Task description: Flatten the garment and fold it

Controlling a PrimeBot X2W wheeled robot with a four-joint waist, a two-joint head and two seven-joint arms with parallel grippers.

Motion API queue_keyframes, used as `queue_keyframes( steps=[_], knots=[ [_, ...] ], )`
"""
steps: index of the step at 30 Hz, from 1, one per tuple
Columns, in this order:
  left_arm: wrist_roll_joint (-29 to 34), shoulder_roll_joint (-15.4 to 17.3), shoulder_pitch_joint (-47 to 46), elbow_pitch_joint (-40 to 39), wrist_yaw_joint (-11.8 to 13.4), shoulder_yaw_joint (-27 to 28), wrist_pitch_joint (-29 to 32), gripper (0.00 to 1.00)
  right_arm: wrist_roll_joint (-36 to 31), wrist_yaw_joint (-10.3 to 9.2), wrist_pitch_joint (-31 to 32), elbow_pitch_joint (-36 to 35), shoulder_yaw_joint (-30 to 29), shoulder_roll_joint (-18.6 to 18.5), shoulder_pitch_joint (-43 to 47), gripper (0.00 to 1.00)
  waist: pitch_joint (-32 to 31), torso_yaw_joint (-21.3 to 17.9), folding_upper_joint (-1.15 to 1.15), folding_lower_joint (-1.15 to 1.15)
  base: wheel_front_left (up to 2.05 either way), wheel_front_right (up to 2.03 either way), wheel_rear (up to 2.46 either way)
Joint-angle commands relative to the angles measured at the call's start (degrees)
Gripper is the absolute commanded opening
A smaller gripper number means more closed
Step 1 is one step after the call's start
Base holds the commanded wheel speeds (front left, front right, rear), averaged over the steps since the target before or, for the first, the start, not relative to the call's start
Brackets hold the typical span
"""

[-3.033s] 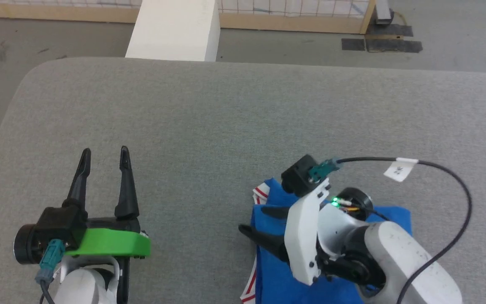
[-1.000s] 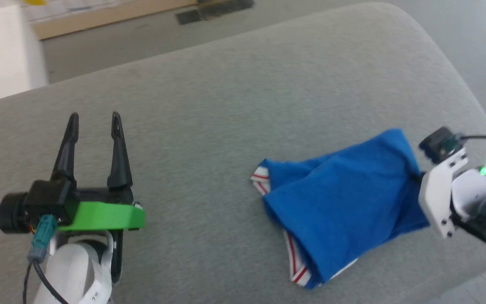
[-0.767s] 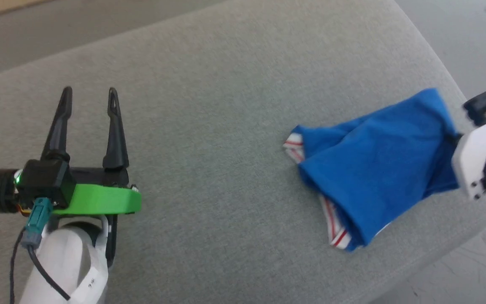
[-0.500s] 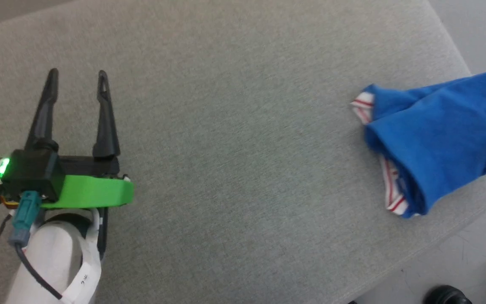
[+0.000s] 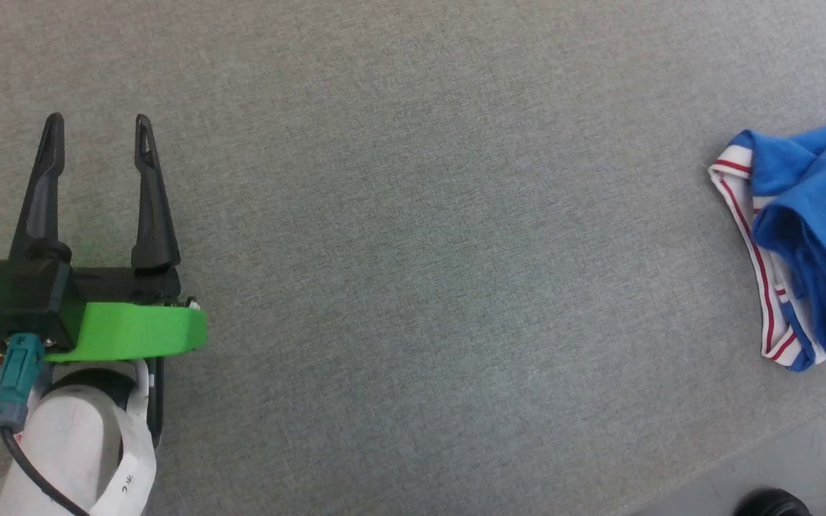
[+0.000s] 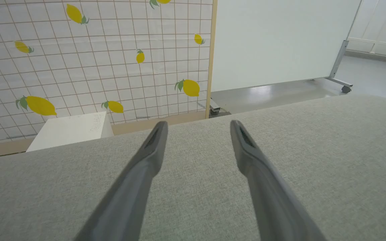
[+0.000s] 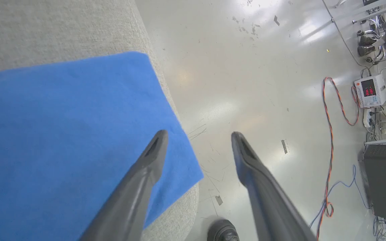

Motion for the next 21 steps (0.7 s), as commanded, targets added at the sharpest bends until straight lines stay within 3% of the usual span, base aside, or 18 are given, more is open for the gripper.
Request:
queue_keyframes(
  steps=[1,4,8,15,21],
  knots=[
    [0.2,0.1,0.9,0.1,0.3,0.1,-0.5,1.00,-0.5,-0.11,-0.9,0.9,-0.4,0.1,-1.2,1.00,-1.0,0.3,0.00,-0.01,0.00,0.00,0.00],
    [-0.7,-0.6,1.4,1.4,0.2,-0.1,-2.0,1.00,0.6,-0.11,-4.1,0.6,-1.2,0.0,-2.4,1.00,-3.6,0.8,0.00,-0.01,0.00,0.00,0.00],
    [-2.6,-1.9,2.6,3.7,0.2,0.0,-4.6,1.00,4.6,-0.11,-9.8,-5.3,-0.7,0.7,-3.6,1.00,-7.9,2.0,0.00,-0.01,0.00,0.00,0.00],
    [-5.5,-4.1,4.6,7.5,-0.2,0.0,-8.5,1.00,15.3,-0.11,-15.1,-26.1,2.6,1.8,-1.8,1.00,-16.5,6.7,0.00,-0.01,0.00,0.00,0.00],
    [-7.2,-5.4,6.3,9.3,-0.3,0.4,-10.0,1.00,18.5,-0.11,-16.9,-41.6,-1.6,8.7,4.2,1.00,-22.2,12.2,0.00,-0.01,0.00,0.00,0.00]
  ],
)
